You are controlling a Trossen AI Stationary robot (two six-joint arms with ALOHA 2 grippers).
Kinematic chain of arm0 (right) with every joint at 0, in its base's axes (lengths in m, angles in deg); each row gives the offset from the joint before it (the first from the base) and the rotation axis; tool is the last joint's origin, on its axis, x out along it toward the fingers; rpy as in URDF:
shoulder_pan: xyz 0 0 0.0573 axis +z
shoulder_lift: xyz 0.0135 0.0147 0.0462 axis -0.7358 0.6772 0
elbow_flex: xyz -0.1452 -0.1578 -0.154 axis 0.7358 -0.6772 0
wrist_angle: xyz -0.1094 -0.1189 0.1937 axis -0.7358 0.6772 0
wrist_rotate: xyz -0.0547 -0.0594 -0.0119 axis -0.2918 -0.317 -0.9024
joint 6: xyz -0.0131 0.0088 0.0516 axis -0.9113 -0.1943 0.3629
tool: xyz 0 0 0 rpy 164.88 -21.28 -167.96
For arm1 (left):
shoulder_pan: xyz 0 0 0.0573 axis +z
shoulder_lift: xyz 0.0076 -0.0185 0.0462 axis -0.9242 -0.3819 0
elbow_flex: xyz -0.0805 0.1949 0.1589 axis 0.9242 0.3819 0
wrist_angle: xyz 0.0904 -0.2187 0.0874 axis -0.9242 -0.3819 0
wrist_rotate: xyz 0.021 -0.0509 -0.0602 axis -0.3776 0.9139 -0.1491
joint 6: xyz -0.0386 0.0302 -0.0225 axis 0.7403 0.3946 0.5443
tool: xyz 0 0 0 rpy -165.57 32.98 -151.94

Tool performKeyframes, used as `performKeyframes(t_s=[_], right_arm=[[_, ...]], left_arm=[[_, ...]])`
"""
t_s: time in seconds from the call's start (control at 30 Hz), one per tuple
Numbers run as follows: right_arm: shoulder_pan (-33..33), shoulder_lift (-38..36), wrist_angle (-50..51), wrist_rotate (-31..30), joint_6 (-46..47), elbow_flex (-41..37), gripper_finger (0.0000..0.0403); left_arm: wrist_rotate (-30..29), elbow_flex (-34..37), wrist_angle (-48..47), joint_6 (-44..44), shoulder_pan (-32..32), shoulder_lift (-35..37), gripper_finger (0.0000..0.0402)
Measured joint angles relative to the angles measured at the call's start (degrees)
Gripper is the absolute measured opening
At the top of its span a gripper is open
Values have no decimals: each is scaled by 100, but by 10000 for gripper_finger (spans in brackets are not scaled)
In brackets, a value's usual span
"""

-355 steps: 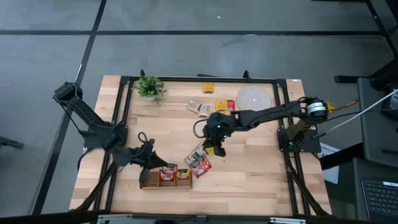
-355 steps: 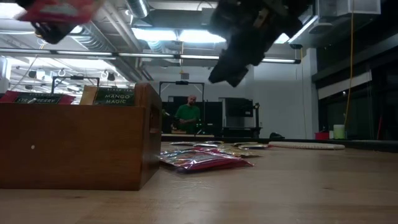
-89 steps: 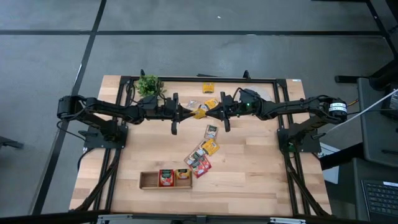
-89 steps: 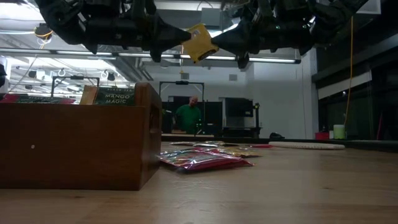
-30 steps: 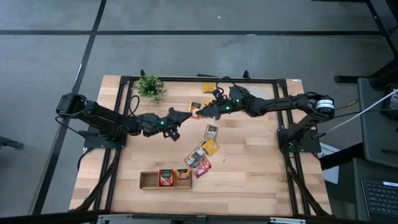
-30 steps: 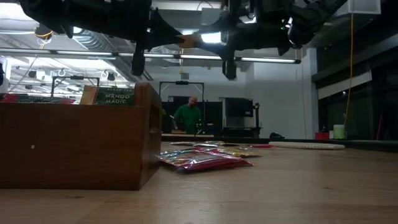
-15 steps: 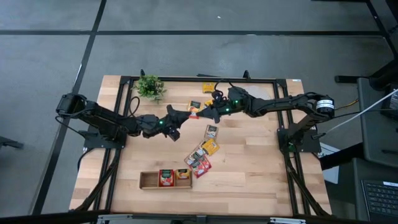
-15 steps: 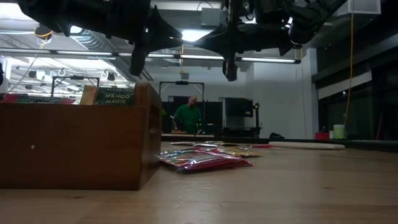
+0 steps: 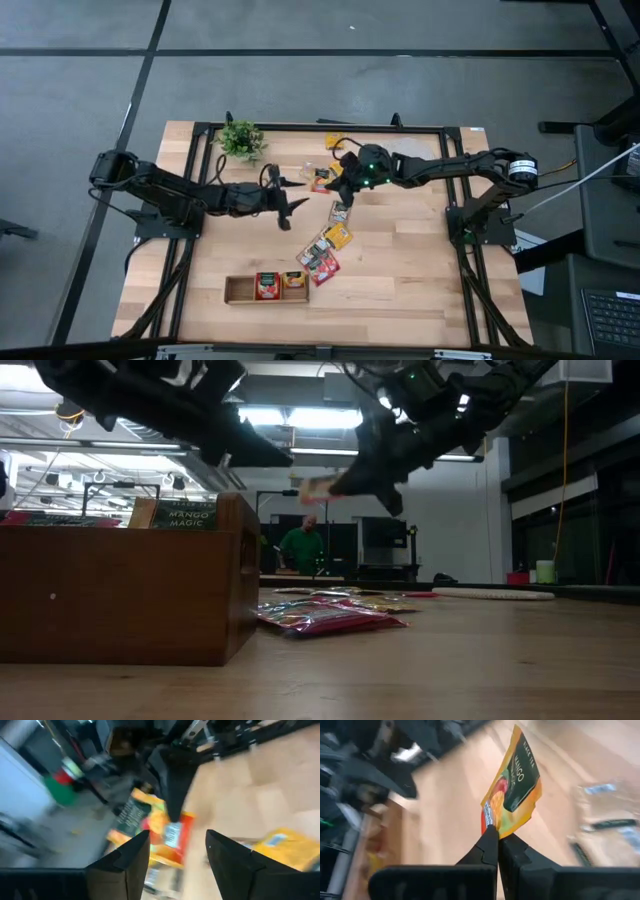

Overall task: Pick & Place Tea
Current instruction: Put the yellow tea bag into the right section of the wooden organizer

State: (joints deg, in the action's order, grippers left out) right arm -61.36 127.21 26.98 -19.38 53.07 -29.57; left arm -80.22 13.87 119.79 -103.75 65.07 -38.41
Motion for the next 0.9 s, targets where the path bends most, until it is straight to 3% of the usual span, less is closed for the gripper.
performKeyframes(t_s=[0.17,0.33,0.53,0.9], right_arm=[[166,0,576,-475,-453,0,2],[379,0,992,-725,-761,0,2],[685,0,941,-809,-1076,-45,2],[1059,0,-197,-926,-1762,-46,2]], left_arm=[[762,20,-355,1261,358,283,196],[1451,20,-597,1904,608,836,196],[1424,20,-1284,2546,674,1457,196],[1431,20,-1217,3385,667,1548,196]])
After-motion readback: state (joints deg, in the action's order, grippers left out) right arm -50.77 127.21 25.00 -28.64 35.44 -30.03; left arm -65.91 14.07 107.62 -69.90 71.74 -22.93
